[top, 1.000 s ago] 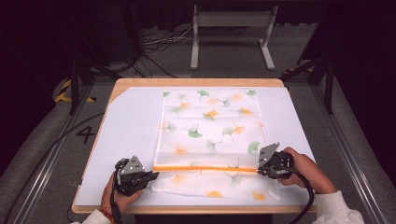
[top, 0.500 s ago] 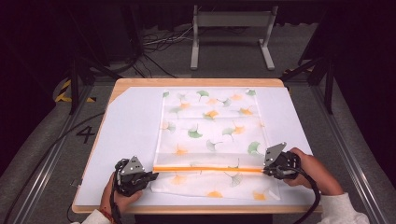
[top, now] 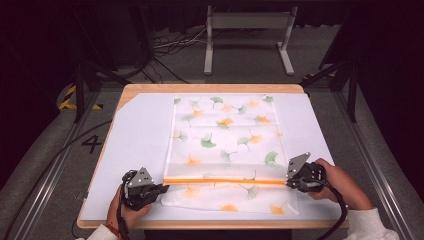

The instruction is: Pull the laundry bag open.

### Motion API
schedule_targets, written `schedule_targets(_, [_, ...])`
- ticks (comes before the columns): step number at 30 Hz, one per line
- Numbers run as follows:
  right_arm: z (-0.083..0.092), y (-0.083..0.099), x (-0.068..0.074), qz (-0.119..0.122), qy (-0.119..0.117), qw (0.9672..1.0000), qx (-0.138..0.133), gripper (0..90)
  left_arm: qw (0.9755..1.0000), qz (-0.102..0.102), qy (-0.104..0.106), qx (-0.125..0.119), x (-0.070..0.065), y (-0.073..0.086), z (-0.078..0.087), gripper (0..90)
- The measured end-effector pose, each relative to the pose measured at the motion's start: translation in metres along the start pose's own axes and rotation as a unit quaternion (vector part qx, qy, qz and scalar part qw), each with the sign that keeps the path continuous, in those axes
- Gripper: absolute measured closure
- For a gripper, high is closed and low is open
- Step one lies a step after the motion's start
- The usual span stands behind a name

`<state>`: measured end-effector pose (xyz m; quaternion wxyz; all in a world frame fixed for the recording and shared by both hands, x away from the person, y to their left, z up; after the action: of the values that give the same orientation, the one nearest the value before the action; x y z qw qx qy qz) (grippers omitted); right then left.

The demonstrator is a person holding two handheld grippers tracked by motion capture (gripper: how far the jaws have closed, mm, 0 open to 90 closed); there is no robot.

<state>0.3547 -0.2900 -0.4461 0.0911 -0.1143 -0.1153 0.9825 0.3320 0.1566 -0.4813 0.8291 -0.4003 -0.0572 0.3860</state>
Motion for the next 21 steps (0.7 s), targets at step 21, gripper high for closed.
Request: schedule_targets(21, [0.0002, 0.0022, -0.0020, -0.005, 0.005, 1.0000, 0.003, 82.5, 1.0000, 0.002, -0.003, -0.005, -0.0025, 0.0039, 0.0007, 82.4])
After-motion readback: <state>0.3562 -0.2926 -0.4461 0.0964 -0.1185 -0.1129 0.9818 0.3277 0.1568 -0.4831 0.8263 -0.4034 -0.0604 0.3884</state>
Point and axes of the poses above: each handheld gripper's, and its own axes: z roughly backward along the jaws, y roughly out of its underside, x roughly to its left, the point moved 5 cm from there along -z, roughly forward along the jaws, and after that the axes turned 8 degrees about z, right-handed, at the moved point
